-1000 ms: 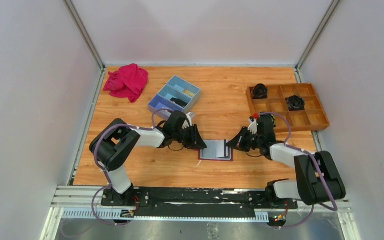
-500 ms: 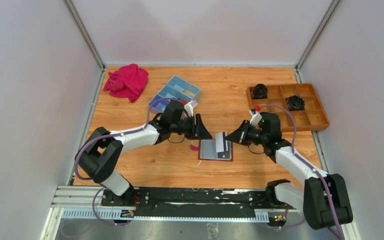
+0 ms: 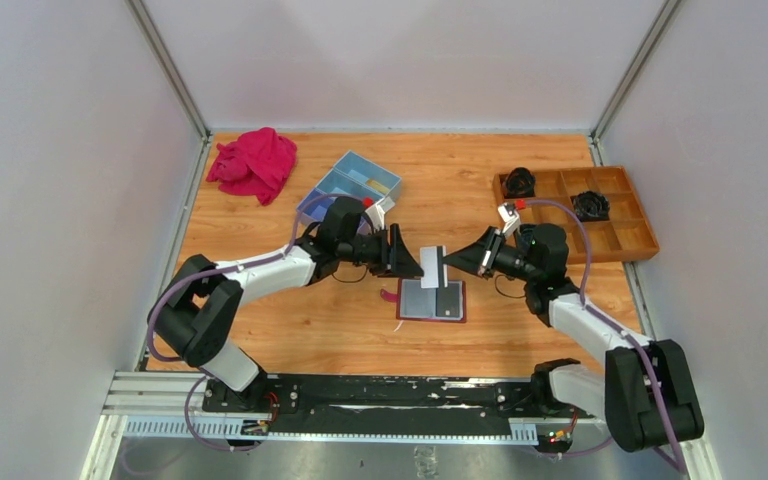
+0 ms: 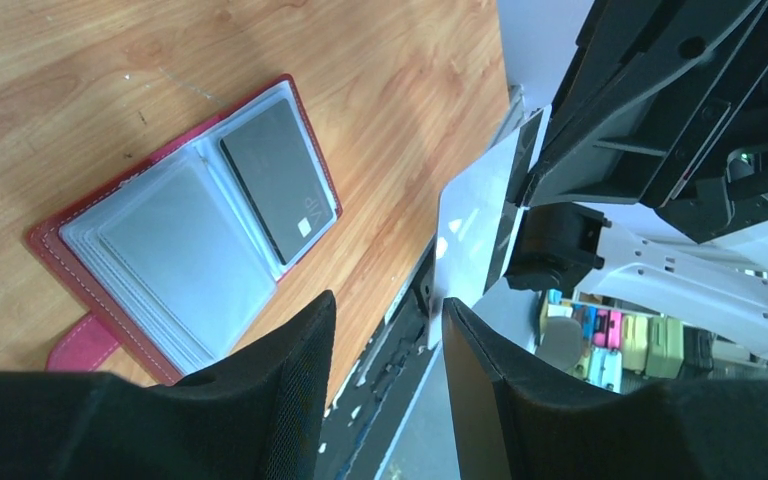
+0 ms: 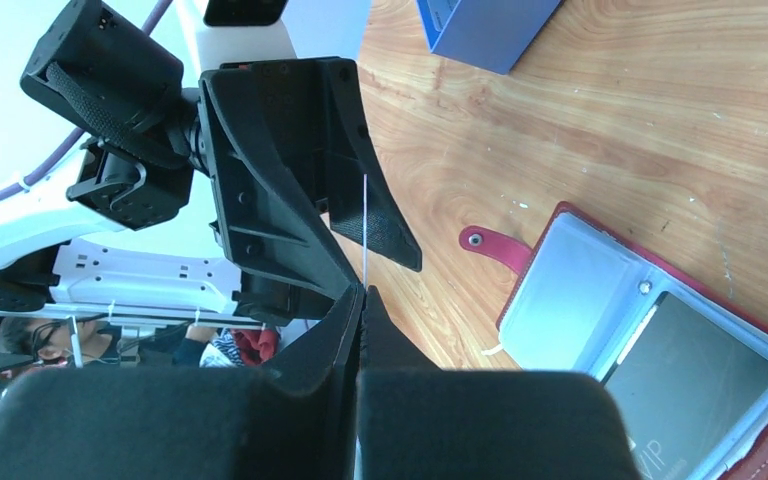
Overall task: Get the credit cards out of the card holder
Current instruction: Remove the credit card from the card holder, then place the credit card in the storage box.
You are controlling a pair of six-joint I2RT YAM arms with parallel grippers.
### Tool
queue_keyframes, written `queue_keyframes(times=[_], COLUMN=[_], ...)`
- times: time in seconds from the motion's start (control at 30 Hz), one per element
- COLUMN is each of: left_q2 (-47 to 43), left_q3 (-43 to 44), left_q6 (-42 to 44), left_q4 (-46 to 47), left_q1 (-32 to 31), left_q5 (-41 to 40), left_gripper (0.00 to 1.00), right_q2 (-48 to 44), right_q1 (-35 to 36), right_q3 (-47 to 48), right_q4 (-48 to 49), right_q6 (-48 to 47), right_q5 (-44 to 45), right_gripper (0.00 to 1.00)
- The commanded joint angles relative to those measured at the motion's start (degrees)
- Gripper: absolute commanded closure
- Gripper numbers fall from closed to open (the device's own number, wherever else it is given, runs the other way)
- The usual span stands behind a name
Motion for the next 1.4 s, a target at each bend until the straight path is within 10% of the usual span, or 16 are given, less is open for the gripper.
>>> queue_keyframes(times=[0.0, 0.33, 0.67, 0.87, 1.07, 1.37], left_q2=[-1.65, -1.86, -2.2, -4.92, -8.15, -4.25], left_q3=[1.63, 3.22, 3.02, 2.08, 18.43, 31.25], left_q6=[-0.96, -6.8, -8.2, -7.41, 10.03, 7.53], left_q4=[-0.67, 5.13, 5.16, 0.94, -42.42, -58.24], left_q1=[0.3, 0.3, 0.3, 0.37, -1.34, -1.9], left_q5=[1.67, 4.43, 1.78, -2.29, -32.08, -68.11], left_gripper=[0.53, 0.6, 1.0, 1.0, 1.0, 1.0], right_q2=[1.69, 6.57, 7.17, 3.11, -6.14, -7.9], right_q1=[0.31, 3.45, 3.68, 3.31, 3.0, 2.66], right_q3=[-0.49, -1.63, -1.24, 2.79, 12.36, 13.25], right_q4=[5.83, 14.21, 12.01, -8.36, -40.88, -43.67], right_q6=[3.22, 7.55, 6.42, -3.8, -21.04, -21.97], right_q5=[-2.4, -1.3, -2.09, 1.39, 19.86, 23.84], right_gripper=[1.0, 1.0, 1.0, 0.46, 0.4, 0.4])
